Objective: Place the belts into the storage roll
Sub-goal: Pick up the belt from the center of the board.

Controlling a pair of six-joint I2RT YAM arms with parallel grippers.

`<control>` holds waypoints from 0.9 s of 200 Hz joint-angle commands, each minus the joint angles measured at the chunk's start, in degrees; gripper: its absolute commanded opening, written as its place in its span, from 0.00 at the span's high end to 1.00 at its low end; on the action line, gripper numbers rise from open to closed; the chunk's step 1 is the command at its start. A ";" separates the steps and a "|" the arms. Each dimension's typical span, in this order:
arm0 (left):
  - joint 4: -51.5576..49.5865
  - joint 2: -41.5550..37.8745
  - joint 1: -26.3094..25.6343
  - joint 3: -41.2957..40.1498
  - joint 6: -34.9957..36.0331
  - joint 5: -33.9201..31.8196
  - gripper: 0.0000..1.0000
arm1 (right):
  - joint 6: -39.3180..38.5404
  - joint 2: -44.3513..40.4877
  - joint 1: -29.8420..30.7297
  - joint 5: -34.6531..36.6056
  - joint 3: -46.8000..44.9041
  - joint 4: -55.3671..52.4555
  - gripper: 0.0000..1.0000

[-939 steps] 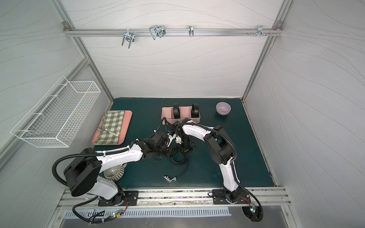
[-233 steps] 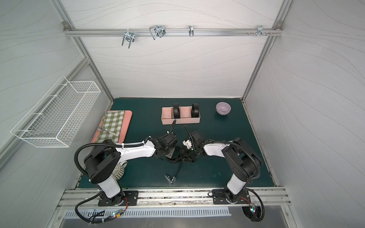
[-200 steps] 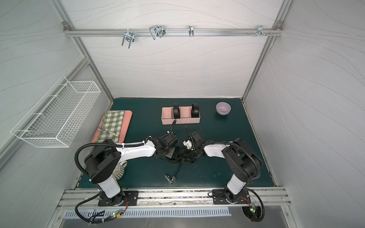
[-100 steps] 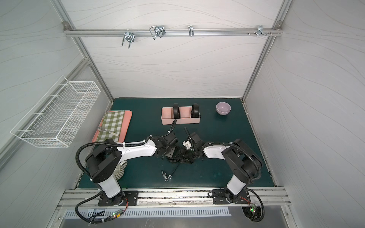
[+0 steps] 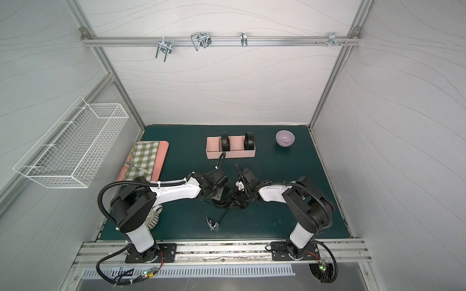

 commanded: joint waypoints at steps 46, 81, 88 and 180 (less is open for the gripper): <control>0.29 0.57 -0.62 0.42 -5.76 2.76 1.00 | 6.87 1.96 2.65 2.15 5.21 -8.63 0.50; 0.16 0.20 -0.62 0.30 -5.85 2.94 1.00 | 10.99 3.01 3.90 1.91 6.06 -9.79 0.55; 0.19 0.18 -0.62 0.42 -5.85 3.10 1.00 | 11.12 3.17 4.05 1.91 6.55 -10.29 0.56; 2.42 -6.00 -1.53 -3.51 -7.59 5.91 1.00 | 7.97 4.81 3.02 1.27 8.95 -15.04 0.87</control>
